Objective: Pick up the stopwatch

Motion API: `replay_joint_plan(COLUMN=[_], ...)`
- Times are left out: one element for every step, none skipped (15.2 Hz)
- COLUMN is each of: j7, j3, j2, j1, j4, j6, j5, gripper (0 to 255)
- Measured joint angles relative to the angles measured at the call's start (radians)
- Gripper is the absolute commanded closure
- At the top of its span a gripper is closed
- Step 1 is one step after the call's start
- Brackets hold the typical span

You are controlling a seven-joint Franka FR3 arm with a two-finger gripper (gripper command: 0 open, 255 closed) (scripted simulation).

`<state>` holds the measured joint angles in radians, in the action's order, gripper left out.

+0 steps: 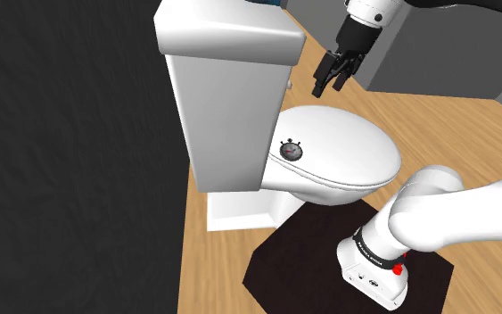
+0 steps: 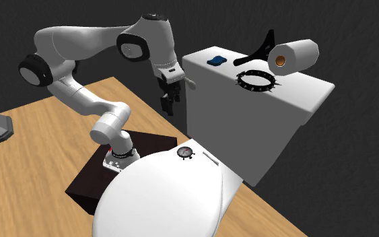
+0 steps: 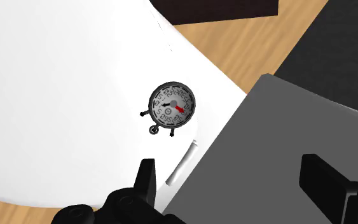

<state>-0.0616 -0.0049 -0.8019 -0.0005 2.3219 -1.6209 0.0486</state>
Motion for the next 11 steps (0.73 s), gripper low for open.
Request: replay_joint_plan(j7=[0.000, -0.006, -0.012, -0.025, -0.034, -0.045, -0.058, -0.072, -0.080, -0.095, -0.115], j3=[0.000, 0.005, 0.009, 0.020, 0.027, 0.035, 0.044, 0.053, 0.057, 0.066, 0.078], j2=[0.000, 0.004, 0.010, 0.023, 0.037, 0.049, 0.072, 0.087, 0.100, 0.125, 0.149], j1=[0.000, -0.002, -0.007, -0.011, -0.017, -0.023, -0.029, -0.035, -0.043, -0.050, -0.056], j4=[0.000, 0.013, 0.030, 0.047, 0.066, 0.093, 0.110, 0.129, 0.152, 0.160, 0.175], j6=[0.000, -0.016, -0.037, -0.067, -0.098, -0.135, -0.174, -0.206, -0.241, -0.272, -0.309], j5=[0.000, -0.003, -0.010, -0.014, -0.023, -0.031, -0.039, -0.048, -0.059, -0.069, -0.077], gripper=[0, 0, 0, 0, 0, 0, 0, 0, 0, 0, 0])
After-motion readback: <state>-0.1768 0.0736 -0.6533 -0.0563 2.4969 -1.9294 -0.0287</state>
